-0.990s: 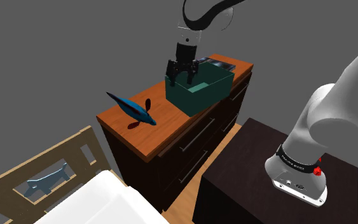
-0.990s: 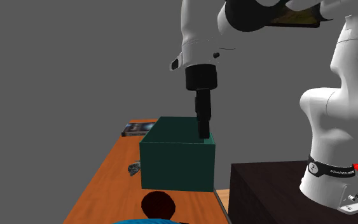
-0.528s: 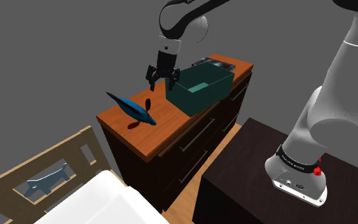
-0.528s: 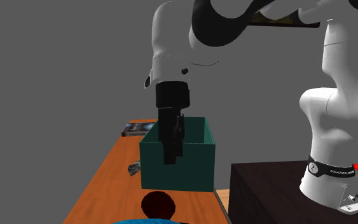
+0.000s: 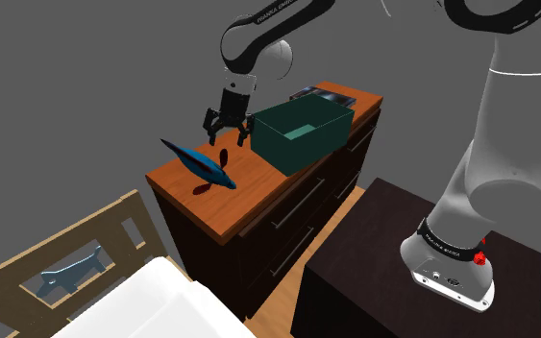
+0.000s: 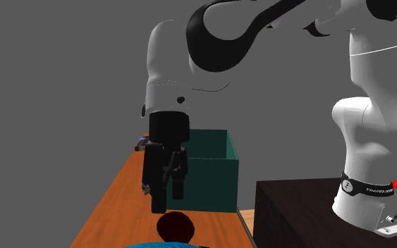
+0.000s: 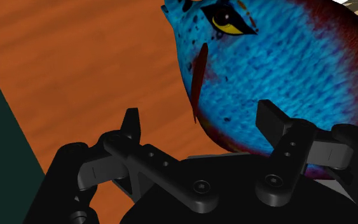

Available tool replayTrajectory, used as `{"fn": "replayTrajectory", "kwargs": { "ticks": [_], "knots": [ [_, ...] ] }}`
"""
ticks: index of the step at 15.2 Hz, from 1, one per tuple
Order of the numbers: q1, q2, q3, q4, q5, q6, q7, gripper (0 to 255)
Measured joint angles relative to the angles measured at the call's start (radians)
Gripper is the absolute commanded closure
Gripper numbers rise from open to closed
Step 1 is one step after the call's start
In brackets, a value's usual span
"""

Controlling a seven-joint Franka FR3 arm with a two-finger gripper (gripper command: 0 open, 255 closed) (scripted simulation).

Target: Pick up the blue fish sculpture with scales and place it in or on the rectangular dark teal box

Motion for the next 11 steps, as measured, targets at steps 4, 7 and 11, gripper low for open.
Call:
{"fn": "replayTrajectory", "kwargs": {
  "ticks": [4, 7, 11],
  "knots": [
    [0.009, 0.031, 0.007, -0.011, 0.009, 0.044, -0.005, 0],
    [0.010, 0.035, 0.008, -0.012, 0.010, 0.049, -0.005, 0],
    [0.010, 0.035, 0.008, -0.012, 0.010, 0.050, -0.005, 255]
  ]
}}
